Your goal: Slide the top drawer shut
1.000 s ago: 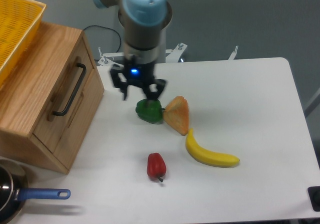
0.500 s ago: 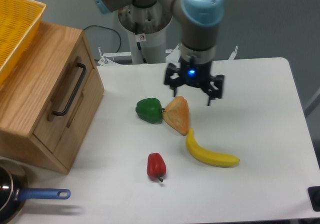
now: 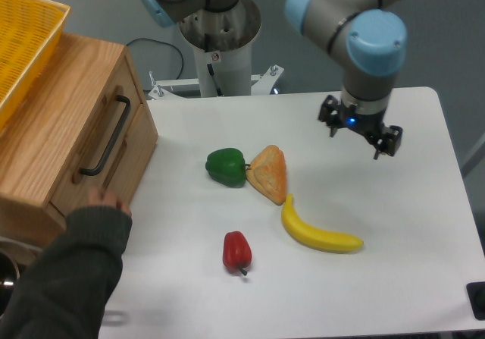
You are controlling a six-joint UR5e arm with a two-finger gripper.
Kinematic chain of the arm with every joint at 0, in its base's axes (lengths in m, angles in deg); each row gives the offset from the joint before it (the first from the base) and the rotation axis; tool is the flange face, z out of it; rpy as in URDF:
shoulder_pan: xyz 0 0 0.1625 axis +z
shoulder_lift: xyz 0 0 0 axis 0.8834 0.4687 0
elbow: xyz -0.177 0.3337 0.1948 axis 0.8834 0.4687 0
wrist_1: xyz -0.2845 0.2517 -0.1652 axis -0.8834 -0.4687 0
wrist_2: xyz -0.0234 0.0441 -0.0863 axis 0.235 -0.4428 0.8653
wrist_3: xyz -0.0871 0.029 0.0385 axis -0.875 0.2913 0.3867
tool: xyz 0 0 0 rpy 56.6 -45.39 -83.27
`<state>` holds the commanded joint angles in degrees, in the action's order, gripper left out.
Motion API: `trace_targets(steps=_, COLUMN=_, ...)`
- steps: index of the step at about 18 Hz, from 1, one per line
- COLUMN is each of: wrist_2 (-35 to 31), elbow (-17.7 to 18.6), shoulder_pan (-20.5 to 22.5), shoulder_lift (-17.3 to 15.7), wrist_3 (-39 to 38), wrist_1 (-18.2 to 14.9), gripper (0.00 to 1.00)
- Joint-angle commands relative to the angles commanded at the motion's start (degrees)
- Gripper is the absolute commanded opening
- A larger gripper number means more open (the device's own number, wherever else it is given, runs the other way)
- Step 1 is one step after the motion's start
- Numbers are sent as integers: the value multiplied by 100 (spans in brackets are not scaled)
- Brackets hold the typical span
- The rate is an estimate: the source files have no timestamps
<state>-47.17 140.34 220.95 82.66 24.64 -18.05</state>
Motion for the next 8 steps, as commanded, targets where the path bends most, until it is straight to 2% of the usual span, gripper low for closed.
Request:
trace_targets(steps=3, wrist_2=44, elbow=-114, shoulder_pan=202, shoulder_lift=177, wrist_3=567, wrist_1=97, gripper=100)
trace_targets(steps=8, wrist_2=228, elbow=-150, shoulder_pan=291, shoulder_lift=221, wrist_3=559, wrist_1=132, gripper=100)
